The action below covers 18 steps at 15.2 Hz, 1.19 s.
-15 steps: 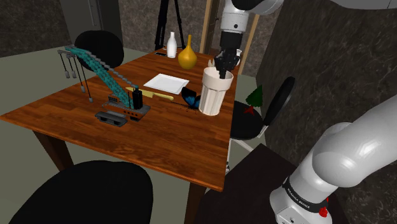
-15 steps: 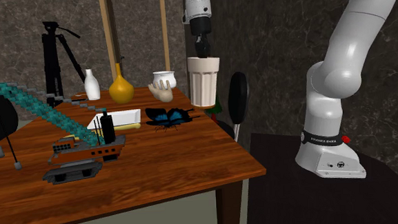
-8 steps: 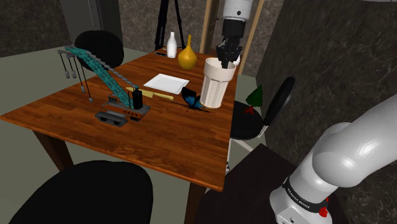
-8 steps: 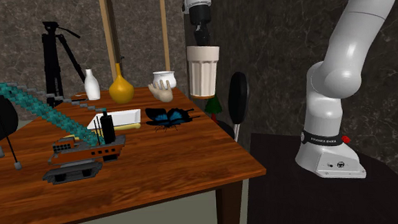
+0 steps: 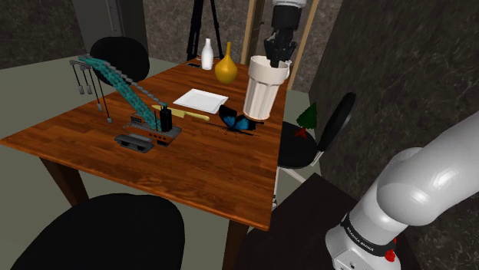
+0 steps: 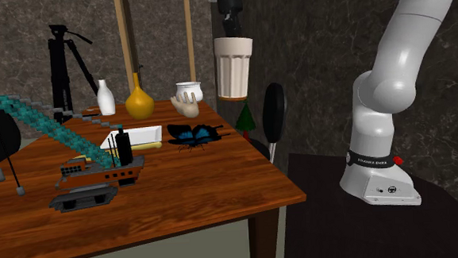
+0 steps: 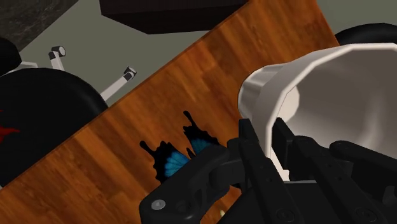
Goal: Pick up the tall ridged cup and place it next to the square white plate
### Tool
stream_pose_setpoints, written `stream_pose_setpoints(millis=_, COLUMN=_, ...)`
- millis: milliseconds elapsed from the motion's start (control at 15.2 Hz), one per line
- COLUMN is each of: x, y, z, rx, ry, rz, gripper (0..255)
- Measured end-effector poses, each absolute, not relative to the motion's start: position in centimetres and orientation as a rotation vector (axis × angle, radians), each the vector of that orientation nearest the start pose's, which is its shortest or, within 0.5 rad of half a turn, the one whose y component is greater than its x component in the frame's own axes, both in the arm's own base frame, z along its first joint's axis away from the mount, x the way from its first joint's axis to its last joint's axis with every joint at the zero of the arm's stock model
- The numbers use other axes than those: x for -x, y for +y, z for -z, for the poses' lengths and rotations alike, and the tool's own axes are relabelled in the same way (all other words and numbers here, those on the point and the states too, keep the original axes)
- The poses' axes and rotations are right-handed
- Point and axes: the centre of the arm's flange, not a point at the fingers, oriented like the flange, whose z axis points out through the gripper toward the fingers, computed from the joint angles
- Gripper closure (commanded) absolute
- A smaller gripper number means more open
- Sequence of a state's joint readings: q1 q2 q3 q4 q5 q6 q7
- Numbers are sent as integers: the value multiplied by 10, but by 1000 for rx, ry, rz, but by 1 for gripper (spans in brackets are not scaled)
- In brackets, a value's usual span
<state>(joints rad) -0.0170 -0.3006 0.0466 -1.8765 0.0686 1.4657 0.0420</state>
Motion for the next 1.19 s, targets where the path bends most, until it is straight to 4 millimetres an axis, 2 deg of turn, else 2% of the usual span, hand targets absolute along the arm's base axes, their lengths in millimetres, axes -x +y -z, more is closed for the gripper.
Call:
stream_pose_setpoints(millis=264, x=-475, y=1, z=-616, rx=3085, ry=19, rz=-174, gripper=255)
stream_pose_setpoints(millis=462, x=-503, y=-24, z=-595, rx=3085, ry=19, rz=-175, gripper=255)
stream_pose_setpoints(millis=726, x=-534, y=-54, z=-578, rx=3085, ry=19, rz=-175, gripper=255)
stream_pose_setpoints(millis=1188, x=-604, y=-103, z=-541, rx=3085, ry=20, rz=-175, gripper=255)
